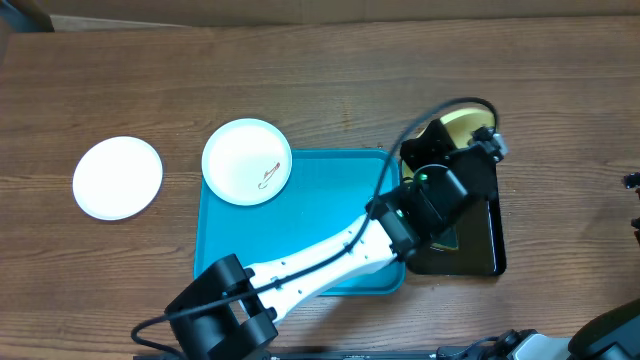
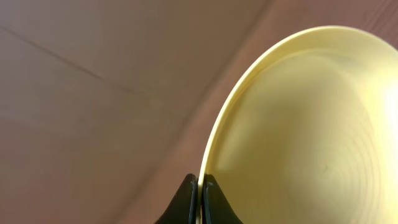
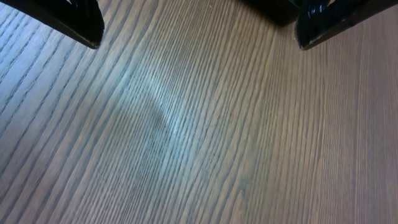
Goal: Clean dirty plates on tray and stack at the side
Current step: 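Tilt the yellow plate over the black tray to drain it, then carry the yellow plate left and set it on the white plate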
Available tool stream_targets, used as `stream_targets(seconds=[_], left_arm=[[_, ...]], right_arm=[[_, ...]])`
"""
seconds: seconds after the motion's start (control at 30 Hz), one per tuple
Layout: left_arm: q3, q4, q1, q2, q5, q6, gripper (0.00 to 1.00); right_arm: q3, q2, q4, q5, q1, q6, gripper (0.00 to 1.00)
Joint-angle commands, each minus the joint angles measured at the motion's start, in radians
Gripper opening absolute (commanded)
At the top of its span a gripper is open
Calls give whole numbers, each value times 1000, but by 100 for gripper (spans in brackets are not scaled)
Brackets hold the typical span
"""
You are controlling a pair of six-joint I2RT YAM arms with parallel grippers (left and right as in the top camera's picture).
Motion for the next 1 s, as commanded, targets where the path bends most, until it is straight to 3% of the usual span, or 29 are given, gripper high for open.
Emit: stream_targets(seconds=[0.0, 0.2, 0.43, 0.63, 0.87, 0.97], left_arm=[[18, -60, 74, 8, 200, -311, 4], [40, -178, 227, -43, 558, -550, 4], [60, -343, 555, -89, 912, -855, 4], [59, -542, 888, -89, 1089, -932, 4], [53, -791, 1345, -89, 1070, -912, 4], [52, -827, 1463, -89, 1067, -887, 4]], right_arm=[[19, -11, 4, -8, -3, 0, 100], [19, -11, 3, -8, -3, 0, 100], [19, -11, 3, -8, -3, 0, 100], [19, -11, 3, -8, -3, 0, 100], [19, -11, 3, -8, -3, 0, 100], [19, -11, 3, -8, -3, 0, 100]])
